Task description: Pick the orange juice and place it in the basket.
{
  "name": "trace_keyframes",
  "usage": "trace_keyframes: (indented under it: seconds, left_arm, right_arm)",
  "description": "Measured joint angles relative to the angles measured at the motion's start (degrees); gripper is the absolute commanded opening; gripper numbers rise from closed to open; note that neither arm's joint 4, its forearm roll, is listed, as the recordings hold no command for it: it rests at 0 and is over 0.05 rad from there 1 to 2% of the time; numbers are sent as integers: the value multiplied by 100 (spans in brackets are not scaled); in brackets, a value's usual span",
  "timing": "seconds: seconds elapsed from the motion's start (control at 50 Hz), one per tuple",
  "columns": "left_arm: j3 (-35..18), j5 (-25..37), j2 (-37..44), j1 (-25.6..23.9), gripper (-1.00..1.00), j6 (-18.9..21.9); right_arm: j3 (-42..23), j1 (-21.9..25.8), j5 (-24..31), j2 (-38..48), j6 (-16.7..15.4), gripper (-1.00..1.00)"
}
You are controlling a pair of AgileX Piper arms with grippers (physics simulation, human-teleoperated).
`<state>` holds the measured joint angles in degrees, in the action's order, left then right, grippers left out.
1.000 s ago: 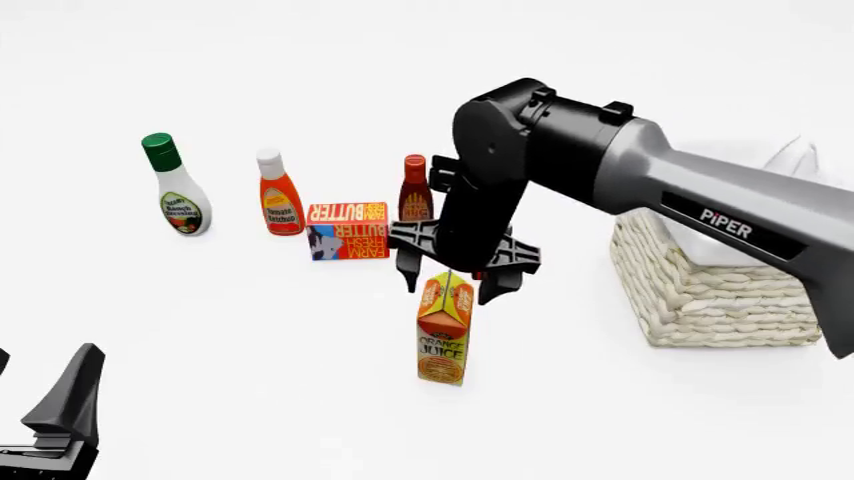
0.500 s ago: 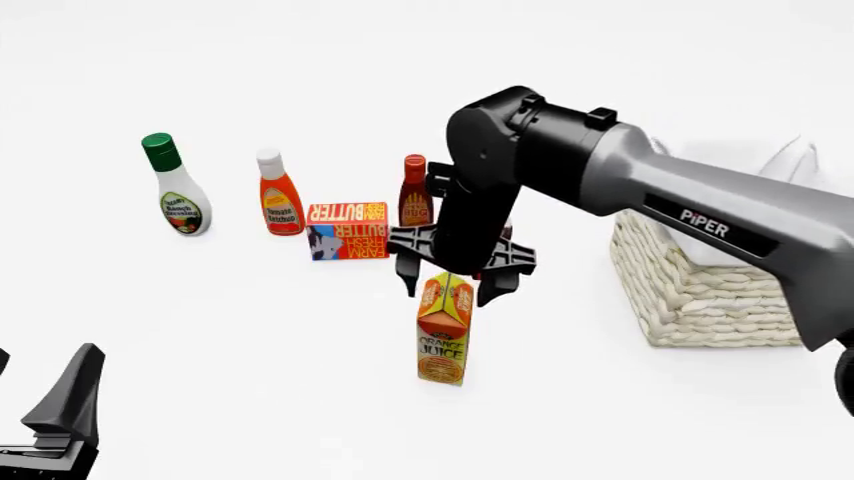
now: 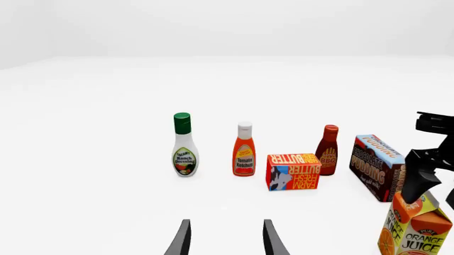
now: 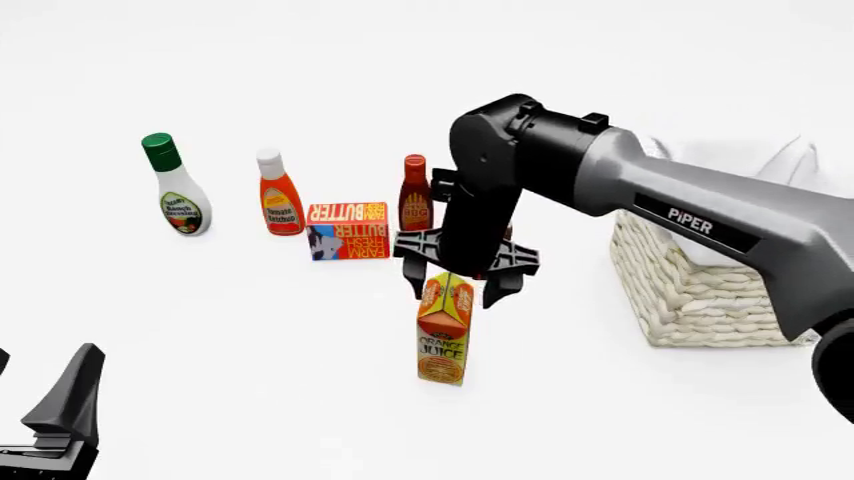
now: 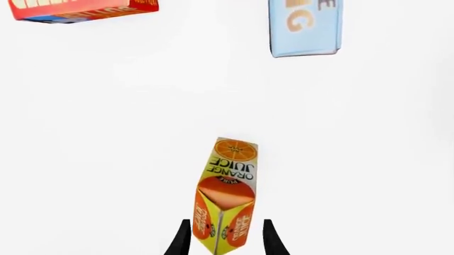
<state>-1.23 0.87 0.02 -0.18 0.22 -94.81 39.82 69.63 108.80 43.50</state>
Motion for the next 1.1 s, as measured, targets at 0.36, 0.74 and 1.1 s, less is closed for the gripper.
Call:
trace_keyframes:
  seconds: [0.36, 0.74, 1.1]
  left_arm:
    - [0, 0, 0, 0, 100, 0]
    - [0, 0, 0, 0, 100, 0]
    - [0, 0, 0, 0, 100, 0]
  right_arm:
    - [-71, 85, 0, 77, 51, 100]
    - [-144, 52, 0, 218, -4, 100]
    - [-204, -47, -8, 357, -145, 100]
